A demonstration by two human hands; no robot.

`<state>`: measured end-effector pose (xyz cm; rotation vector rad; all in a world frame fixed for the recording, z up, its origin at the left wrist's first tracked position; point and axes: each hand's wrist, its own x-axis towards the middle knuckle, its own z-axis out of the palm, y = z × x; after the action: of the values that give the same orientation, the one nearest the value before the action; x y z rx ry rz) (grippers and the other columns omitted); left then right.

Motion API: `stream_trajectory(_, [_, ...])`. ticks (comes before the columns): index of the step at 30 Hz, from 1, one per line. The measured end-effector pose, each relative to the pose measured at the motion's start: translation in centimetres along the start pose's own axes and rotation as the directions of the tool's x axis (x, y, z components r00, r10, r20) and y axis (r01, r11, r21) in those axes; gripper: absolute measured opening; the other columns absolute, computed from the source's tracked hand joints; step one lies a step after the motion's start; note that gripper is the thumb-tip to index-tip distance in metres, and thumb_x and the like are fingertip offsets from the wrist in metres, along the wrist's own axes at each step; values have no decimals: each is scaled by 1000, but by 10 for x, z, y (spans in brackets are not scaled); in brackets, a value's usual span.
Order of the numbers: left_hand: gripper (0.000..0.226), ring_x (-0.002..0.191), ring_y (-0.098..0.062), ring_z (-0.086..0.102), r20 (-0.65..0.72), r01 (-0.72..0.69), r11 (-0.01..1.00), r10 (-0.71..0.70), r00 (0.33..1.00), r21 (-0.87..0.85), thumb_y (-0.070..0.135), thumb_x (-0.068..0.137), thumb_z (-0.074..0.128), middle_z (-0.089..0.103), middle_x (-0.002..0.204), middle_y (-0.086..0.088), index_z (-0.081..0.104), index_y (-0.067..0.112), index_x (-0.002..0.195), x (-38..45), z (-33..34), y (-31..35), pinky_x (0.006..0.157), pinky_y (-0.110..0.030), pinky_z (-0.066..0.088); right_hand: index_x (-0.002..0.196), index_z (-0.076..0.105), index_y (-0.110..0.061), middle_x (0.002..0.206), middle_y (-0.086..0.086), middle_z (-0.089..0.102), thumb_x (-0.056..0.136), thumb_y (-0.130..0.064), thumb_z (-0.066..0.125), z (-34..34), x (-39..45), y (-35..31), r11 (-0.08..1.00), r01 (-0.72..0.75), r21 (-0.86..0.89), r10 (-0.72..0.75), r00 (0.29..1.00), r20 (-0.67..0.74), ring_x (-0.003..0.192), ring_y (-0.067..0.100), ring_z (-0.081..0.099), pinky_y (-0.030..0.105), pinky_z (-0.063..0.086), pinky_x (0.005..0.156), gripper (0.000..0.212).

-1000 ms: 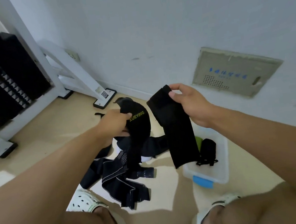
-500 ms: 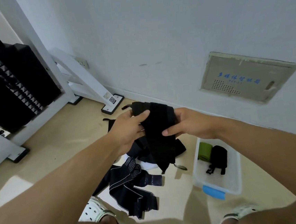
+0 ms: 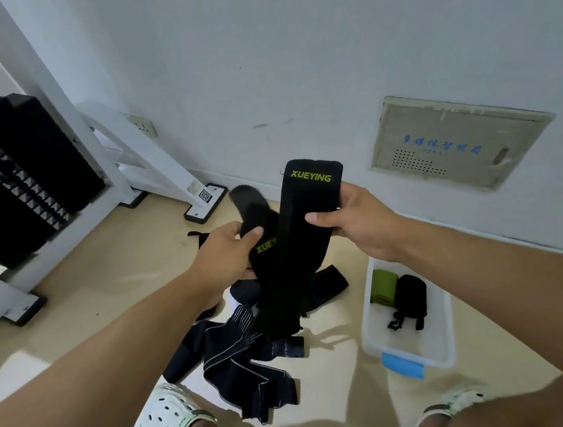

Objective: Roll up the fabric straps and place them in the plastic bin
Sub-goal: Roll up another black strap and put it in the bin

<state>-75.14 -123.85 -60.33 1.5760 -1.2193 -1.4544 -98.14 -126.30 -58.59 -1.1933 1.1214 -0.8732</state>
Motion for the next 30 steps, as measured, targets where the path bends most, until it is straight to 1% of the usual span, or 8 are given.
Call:
stream_trajectory(3, [28,92,-35,77,-133,67,998,-67,989,-5,23,106,56,76,108,-22,61,2,124,7,-8,-4,86,-52,63,116,71,-18,112,-1,77,89,4,70,-5,0,-3,1000,16,-12,-16,999,-35,107,16,72,34,55,97,35])
stream_trajectory(8, [26,95,-30,78,-143,22,999,-26,989,-25,25,105,58,77,107,-16,64,6,122,3,-10,-3,89,-50,62,115,72,-19,112,0,77,88,7,70,-10,-4,-5,997,-10,-78,11,1000,13,107,17,72,34,53,99,37])
stream_trajectory(11, [19,92,-26,79,-132,-59,997,53,990,-40,28,105,60,80,102,-10,68,14,114,-1,-4,2,88,-48,63,117,72,-19,114,2,76,93,-7,70,-12,-7,-5,997,-46,-69,54,991,123,108,21,72,36,54,97,28])
stream_trajectory(15, [18,96,-28,78,-113,-116,991,109,988,-61,30,105,59,79,104,-10,68,18,115,-4,-2,6,90,-49,62,119,72,-20,114,1,77,95,-22,68,-9,-10,-5,997,-48,-67,58,985,162,107,19,73,30,56,91,24])
stream_trajectory(19, [19,98,-30,77,-102,-134,988,126,987,-77,28,105,59,79,103,-10,69,18,117,-5,-1,7,94,-50,60,121,70,-20,117,0,75,94,-6,68,-10,-10,-2,990,8,-139,17,985,174,112,16,70,24,55,93,30])
stream_trajectory(24, [20,104,-31,75,-39,-137,987,134,990,-80,22,105,58,78,108,-13,70,14,119,-8,0,9,92,-45,62,118,69,-17,118,9,73,88,4,72,-6,-10,1,974,72,-213,-33,983,183,117,21,67,33,52,105,36])
stream_trajectory(26, [22,106,-31,74,-21,-136,987,135,991,-81,23,105,58,77,111,-13,70,14,121,-9,1,9,91,-43,62,119,70,-14,116,8,75,89,-1,73,-1,-11,0,980,71,-187,-35,982,188,114,21,69,32,54,101,32])
stream_trajectory(30, [23,108,-34,73,-4,-124,987,124,992,-98,24,106,58,77,114,-12,69,14,123,-10,2,11,94,-47,61,113,72,-19,96,-4,78,95,-16,69,8,-15,-4,989,65,-135,-38,980,193,93,12,74,21,56,74,19])
